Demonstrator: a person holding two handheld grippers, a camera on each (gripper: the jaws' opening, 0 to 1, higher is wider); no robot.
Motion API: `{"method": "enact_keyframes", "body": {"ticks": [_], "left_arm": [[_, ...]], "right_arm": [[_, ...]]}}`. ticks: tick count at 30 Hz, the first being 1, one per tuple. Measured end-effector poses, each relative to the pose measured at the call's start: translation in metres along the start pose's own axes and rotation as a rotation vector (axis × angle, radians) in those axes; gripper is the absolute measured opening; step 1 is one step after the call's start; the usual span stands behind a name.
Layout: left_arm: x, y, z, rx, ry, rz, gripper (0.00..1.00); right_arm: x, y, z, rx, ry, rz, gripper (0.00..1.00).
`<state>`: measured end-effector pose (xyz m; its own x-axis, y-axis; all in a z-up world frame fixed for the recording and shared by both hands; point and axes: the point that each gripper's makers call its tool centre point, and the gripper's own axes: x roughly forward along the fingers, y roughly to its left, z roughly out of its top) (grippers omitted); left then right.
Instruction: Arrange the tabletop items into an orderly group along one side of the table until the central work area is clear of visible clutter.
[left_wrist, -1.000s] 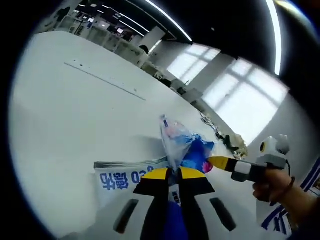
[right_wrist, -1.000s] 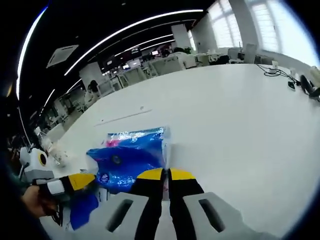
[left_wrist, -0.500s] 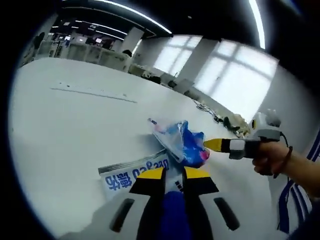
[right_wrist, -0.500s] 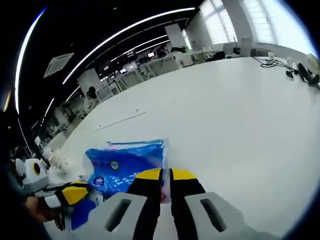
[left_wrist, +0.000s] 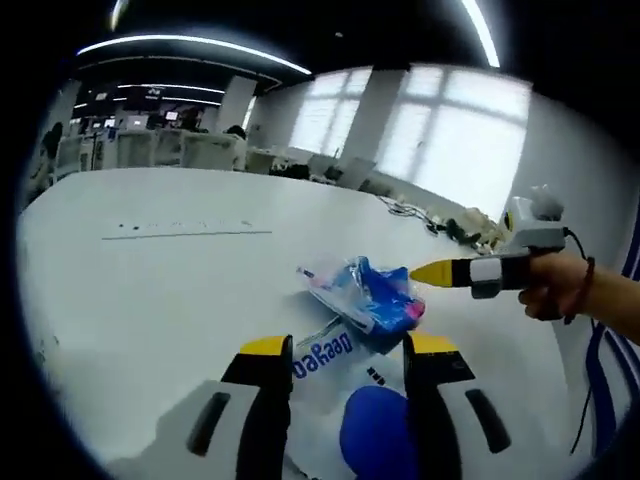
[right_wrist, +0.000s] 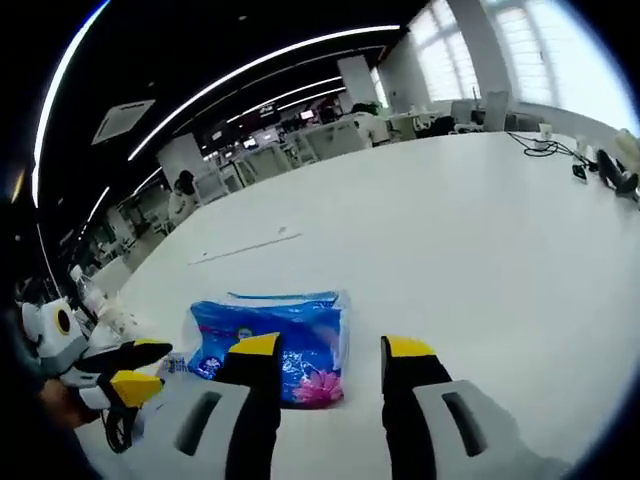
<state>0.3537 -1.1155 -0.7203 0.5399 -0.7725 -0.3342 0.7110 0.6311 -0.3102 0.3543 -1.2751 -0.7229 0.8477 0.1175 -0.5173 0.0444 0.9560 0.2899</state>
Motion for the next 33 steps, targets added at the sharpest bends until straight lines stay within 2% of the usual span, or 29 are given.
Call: {"method": "enact_keyframes", "body": {"ticks": [3, 5, 10, 13, 17, 21, 23, 25, 33], "left_arm": [[-0.004, 0.004, 0.002, 0.015, 0.009, 0.002, 0.53], [-0.005, 0.007, 0.003, 0.007, 0.014, 0.009, 0.59], [-0.01, 0.01, 0.006, 0.041, 0.023, 0.007, 0.7], [-0.012, 0.012, 0.006, 0.064, 0.031, 0.007, 0.77], [-0.015, 0.016, 0.004, 0.106, 0.053, 0.006, 0.82], [-0.018, 0.02, 0.004, 0.137, 0.065, 0.007, 0.89], [-0.02, 0.023, 0.004, 0.15, 0.075, 0.006, 0.93], [-0.022, 0.025, 0.003, 0.164, 0.084, 0.005, 0.93], [-0.028, 0.029, 0.004, 0.233, 0.109, -0.004, 0.97]], "right_arm": [[-0.007, 0.01, -0.004, 0.025, 0.023, 0.011, 0.52], [-0.011, 0.018, -0.011, 0.056, 0.062, 0.022, 0.58], [-0.024, 0.035, -0.018, 0.067, 0.084, 0.038, 0.74], [-0.032, 0.046, -0.019, 0.063, 0.087, 0.063, 0.77], [-0.042, 0.058, -0.022, 0.052, 0.097, 0.074, 0.88], [-0.052, 0.067, -0.029, 0.04, 0.118, 0.076, 0.9], [-0.058, 0.067, -0.035, 0.0, 0.119, 0.036, 0.95], [-0.063, 0.07, -0.041, 0.003, 0.122, 0.023, 0.98], [-0.077, 0.089, -0.062, -0.006, 0.145, 0.015, 1.0]]}}
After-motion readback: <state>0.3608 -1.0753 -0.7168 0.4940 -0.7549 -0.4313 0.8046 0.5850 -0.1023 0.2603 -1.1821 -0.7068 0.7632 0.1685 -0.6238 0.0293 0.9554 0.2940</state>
